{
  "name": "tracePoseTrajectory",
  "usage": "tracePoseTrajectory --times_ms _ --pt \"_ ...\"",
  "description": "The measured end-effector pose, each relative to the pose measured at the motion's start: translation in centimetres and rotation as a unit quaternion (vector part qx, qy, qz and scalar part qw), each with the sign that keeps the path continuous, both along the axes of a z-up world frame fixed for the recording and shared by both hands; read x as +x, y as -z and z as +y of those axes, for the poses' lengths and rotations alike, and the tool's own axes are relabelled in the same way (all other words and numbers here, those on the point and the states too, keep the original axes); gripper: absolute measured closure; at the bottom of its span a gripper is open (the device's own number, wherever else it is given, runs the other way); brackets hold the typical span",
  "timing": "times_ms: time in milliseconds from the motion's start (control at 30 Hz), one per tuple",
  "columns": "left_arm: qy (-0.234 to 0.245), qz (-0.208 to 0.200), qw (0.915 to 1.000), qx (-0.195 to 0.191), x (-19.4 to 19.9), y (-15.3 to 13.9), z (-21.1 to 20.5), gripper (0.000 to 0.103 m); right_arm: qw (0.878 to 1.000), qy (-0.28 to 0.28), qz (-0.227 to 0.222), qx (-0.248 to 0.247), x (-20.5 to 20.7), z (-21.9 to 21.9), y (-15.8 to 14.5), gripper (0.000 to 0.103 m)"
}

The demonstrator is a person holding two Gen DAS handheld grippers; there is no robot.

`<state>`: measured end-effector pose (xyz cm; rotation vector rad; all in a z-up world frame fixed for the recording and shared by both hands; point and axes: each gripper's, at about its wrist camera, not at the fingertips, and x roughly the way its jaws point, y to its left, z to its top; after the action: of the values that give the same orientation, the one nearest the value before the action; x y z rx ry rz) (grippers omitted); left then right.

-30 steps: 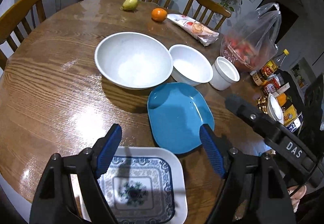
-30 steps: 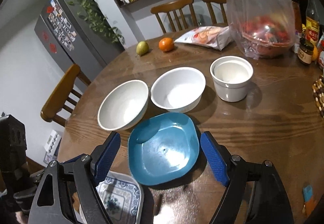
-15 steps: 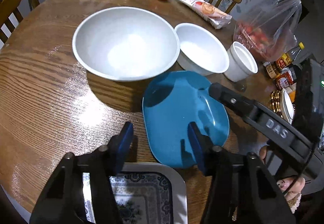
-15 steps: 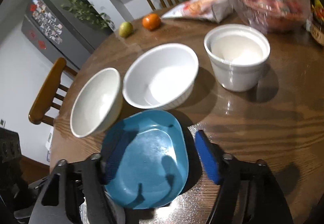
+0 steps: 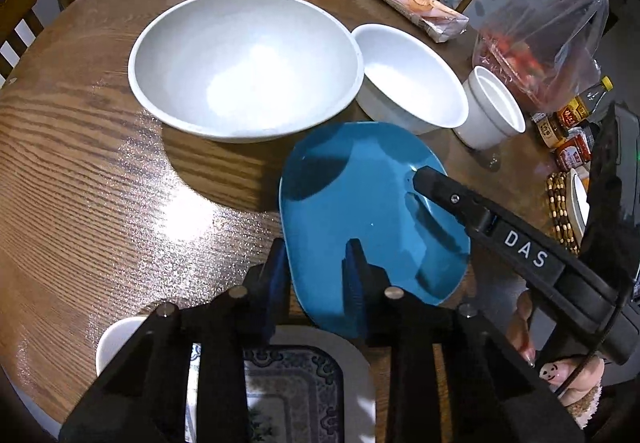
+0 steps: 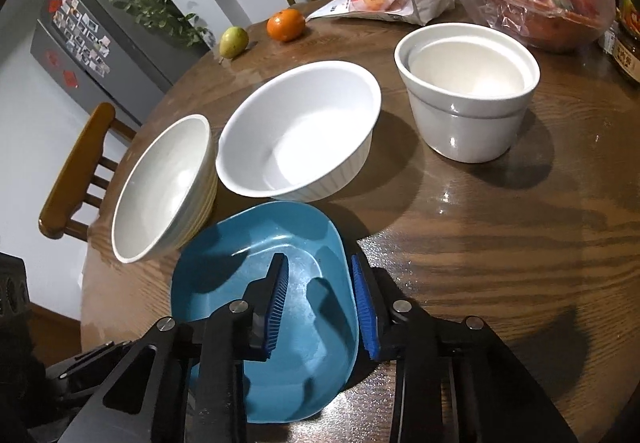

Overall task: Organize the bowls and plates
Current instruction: 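Move both tools to the teal square dish and grasp its rim, then lift the teal dish with both tools toward the plate stack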

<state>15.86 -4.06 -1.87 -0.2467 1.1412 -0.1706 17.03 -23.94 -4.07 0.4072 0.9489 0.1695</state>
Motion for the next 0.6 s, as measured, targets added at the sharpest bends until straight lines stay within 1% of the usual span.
tracePoseTrajectory --times_ms 100,200,333,467,600 --pt "-0.001 0.0 1.0 0.002 0.02 0.06 0.04 0.077 1.0 0.003 -0.002 -0.007 -0.03 0.02 0.02 0.074" --pt "-0.002 -0.001 1.0 0.004 0.1 0.15 0.01 0.078 1.0 0.005 -0.002 -0.007 -0.07 0.01 0.07 0.074" --pt "-0.005 -0.005 0.9999 0.008 0.06 0.16 -0.08 0.078 1.0 0.009 -0.009 -0.023 -0.26 0.19 0.02 0.08" --pt "-0.008 -0.006 0.9999 0.012 0.05 0.12 -0.26 0.078 1.0 0.011 -0.012 -0.023 -0.51 0.19 -0.15 0.081" --pt "-0.009 -0.006 0.9999 0.009 -0.02 0.01 -0.38 0.078 0.999 0.015 -0.023 -0.025 -0.88 -0.02 -0.62 0.081"
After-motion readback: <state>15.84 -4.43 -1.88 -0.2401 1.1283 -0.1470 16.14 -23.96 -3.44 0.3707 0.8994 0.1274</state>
